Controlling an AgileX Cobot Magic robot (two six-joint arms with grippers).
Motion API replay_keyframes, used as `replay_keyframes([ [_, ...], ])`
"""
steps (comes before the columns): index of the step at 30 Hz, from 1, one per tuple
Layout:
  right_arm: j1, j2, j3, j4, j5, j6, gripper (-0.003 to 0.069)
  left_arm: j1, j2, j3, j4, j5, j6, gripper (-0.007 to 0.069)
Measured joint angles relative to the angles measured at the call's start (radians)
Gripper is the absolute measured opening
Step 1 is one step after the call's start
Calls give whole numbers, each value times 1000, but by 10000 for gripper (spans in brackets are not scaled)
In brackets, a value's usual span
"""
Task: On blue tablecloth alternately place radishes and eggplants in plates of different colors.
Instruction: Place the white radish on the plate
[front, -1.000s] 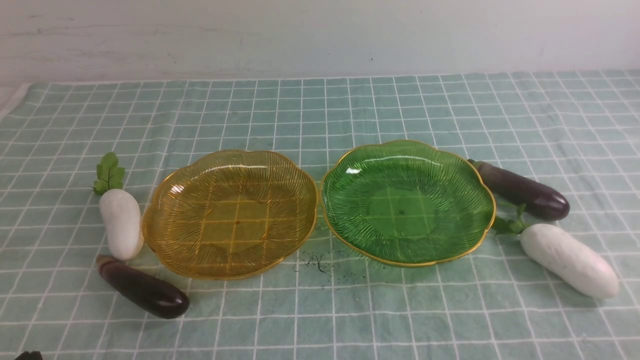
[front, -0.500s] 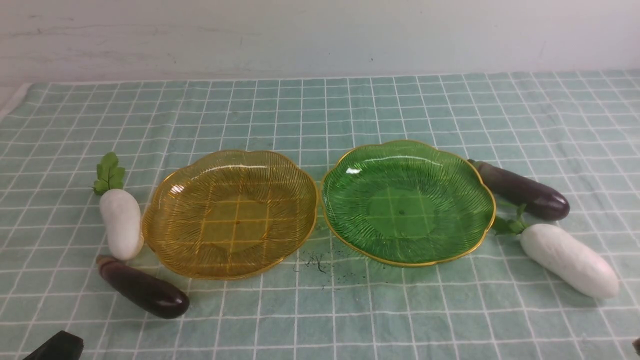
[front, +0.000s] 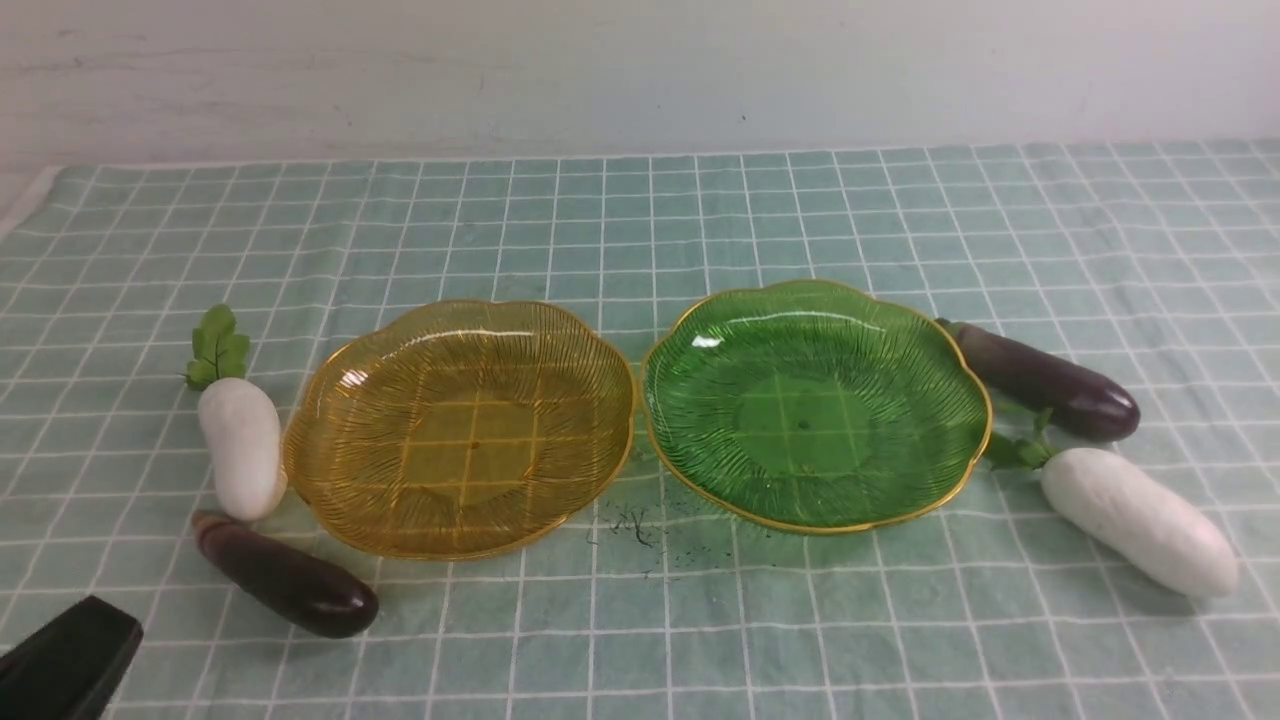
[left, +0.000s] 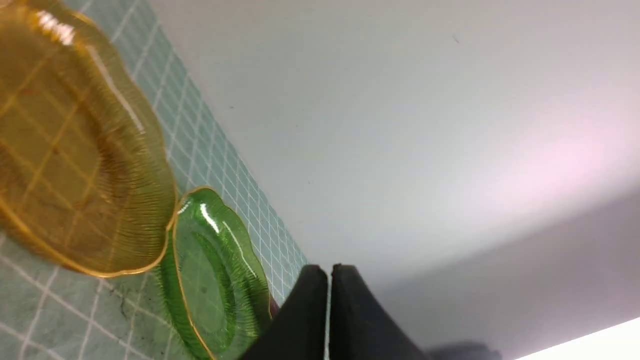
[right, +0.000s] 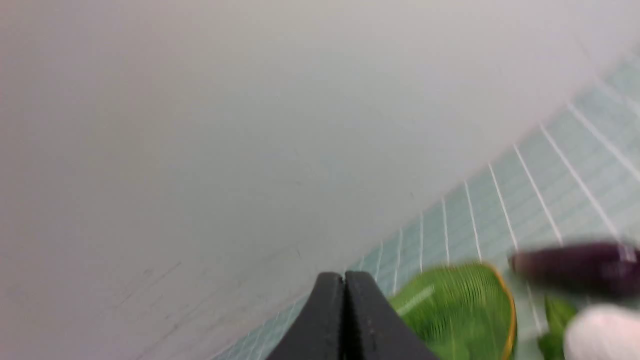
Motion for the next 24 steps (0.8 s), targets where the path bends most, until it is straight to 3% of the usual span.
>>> replay_keyframes([
  [3,0,76,-101,-61,60,-100,-15,-1,93,-62,0,75,93,-8],
  [5,0,195,-181,-153,190,-167,-15,-2,232,-109,4,203,213,-8],
  [9,0,344,-247,-264,338,-169,-15,-2,426,-149,18,357,343,-8],
  [13,0,691,-406,-487,642,-77,-15,-2,725,-226,30,500,523,-7],
  [18,0,995,-560,-632,710,25,-10,-4,969,-318,30,545,660,-7],
  [24,0,1281,-728,-689,715,64,15,-4,1184,-398,29,552,757,6],
])
